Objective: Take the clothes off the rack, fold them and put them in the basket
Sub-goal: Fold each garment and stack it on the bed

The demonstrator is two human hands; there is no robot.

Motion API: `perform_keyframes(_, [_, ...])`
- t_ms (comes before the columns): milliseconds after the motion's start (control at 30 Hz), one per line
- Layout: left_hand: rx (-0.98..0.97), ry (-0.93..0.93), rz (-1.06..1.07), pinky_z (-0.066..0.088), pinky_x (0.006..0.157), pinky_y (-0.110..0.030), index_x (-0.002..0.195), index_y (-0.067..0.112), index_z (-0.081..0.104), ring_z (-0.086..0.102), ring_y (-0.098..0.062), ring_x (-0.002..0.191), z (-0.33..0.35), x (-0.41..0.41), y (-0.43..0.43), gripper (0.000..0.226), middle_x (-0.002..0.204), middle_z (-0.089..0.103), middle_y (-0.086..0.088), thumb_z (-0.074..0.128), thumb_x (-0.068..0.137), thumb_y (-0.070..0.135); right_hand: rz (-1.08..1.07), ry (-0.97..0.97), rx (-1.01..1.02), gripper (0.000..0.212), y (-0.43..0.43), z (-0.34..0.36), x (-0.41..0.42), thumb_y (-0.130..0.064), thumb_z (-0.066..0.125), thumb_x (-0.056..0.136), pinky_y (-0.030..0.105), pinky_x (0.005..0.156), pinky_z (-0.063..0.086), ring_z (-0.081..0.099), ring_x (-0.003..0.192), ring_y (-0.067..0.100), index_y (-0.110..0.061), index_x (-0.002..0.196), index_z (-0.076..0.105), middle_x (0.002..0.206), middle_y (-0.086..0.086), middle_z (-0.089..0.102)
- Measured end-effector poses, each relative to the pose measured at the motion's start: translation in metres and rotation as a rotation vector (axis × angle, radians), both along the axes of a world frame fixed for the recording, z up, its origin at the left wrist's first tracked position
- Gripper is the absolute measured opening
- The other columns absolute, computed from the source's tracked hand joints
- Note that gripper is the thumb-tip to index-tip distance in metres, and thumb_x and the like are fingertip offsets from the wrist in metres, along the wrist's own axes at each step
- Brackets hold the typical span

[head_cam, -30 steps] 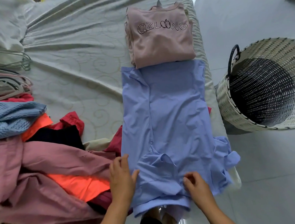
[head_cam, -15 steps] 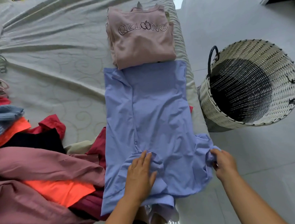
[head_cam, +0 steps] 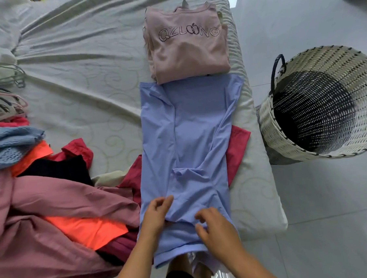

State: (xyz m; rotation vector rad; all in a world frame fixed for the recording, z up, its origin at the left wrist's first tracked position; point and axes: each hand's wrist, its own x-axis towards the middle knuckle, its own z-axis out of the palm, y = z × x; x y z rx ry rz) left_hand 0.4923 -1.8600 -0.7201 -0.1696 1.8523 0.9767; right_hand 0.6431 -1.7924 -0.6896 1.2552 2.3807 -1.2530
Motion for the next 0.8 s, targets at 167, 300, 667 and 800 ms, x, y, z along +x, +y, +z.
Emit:
perform_keyframes(167, [-0.104, 0.287, -0.271, 0.036, 0.072, -0.026, 0.104, 0.008, 0.042, 0.051, -0.021, 0.088, 0.002, 0.005, 0.025, 0.051, 0.095, 0.052, -0.005, 0.08, 0.071, 0.018, 0.115, -0.205, 0.234, 0.072, 0.02, -0.028, 0.025, -0.029, 0.091, 0.034, 0.035, 0.048, 0.049, 0.062, 0.064, 0.027, -0.02, 0.095, 0.051, 0.08, 0.005, 0.057])
perform_keyframes(300, [-0.029, 0.34, -0.33, 0.032, 0.065, -0.021, 0.099, 0.011, 0.045, 0.047, -0.015, 0.079, 0.008, 0.004, 0.025, 0.033, 0.089, 0.05, 0.0, 0.072, 0.079, 0.011, 0.122, -0.241, 0.042, 0.03, 0.02, -0.036, 0.041, -0.02, 0.055, 0.083, 0.033, 0.068, 0.033, 0.055, 0.098, 0.031, -0.029, 0.102, 0.035, 0.109, 0.007, 0.055])
perform_keyframes(667, [-0.321, 0.538, -0.666, 0.037, 0.071, -0.032, 0.098, 0.021, 0.045, 0.057, -0.023, 0.098, 0.002, -0.006, -0.012, 0.037, 0.098, 0.058, 0.001, 0.062, 0.082, 0.049, -0.318, 0.025, -0.044, 0.006, 0.135, -0.026, -0.017, -0.012, 0.06, 0.089, 0.025, 0.071, 0.035, 0.054, 0.085, 0.017, -0.009, 0.092, 0.064, 0.093, 0.007, 0.063])
perform_keyframes(800, [-0.155, 0.723, -0.67, 0.038, 0.094, -0.03, 0.134, 0.016, 0.038, 0.048, -0.021, 0.116, 0.0, -0.02, 0.023, 0.071, 0.123, 0.048, -0.002, 0.07, 0.077, 0.044, -0.706, 0.145, -0.093, 0.021, 0.213, -0.037, -0.063, -0.02, 0.055, 0.091, 0.036, 0.08, 0.044, 0.054, 0.084, 0.022, -0.002, 0.094, 0.063, 0.089, 0.01, 0.06])
